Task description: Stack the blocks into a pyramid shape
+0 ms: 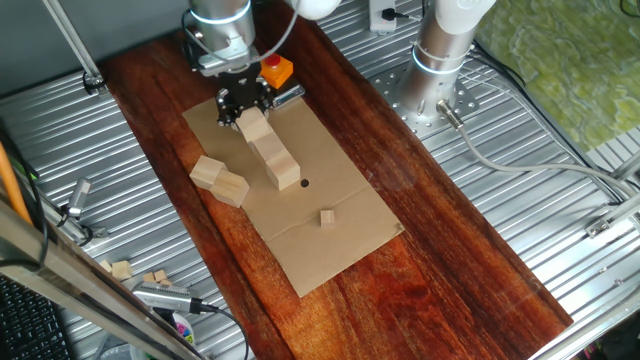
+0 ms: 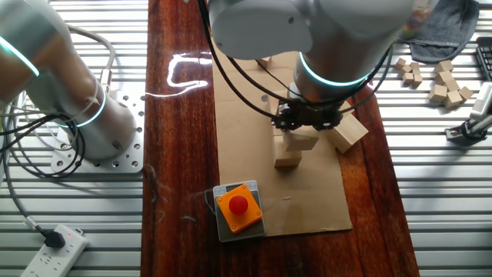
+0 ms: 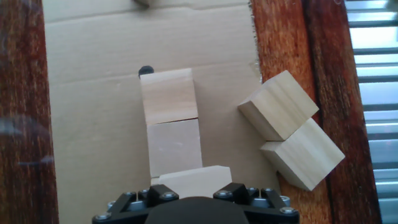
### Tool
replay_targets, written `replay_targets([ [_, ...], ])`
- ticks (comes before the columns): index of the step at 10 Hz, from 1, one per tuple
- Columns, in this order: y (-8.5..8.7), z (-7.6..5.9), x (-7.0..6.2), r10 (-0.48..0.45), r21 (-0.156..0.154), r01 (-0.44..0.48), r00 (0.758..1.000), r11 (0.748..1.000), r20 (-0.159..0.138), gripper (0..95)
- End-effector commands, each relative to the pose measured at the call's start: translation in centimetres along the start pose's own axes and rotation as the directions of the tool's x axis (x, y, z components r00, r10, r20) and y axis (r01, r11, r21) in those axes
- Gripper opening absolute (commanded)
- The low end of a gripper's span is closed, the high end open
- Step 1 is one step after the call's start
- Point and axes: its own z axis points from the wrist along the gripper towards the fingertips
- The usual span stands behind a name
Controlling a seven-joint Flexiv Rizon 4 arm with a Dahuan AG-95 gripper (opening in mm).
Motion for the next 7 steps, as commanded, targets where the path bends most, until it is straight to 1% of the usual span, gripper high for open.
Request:
replay_targets([
  [1,0.06,-0.03,-0.02,0.048,-0.007,-0.048,0.999,0.999,-0.014,0.0],
  [6,0.06,-0.03,-0.02,0.035,-0.022,-0.036,0.999,0.999,-0.015,0.0],
  [7,0.57,-0.37,-0.55,0.038,-0.025,-0.038,0.999,0.999,-0.023,0.0],
])
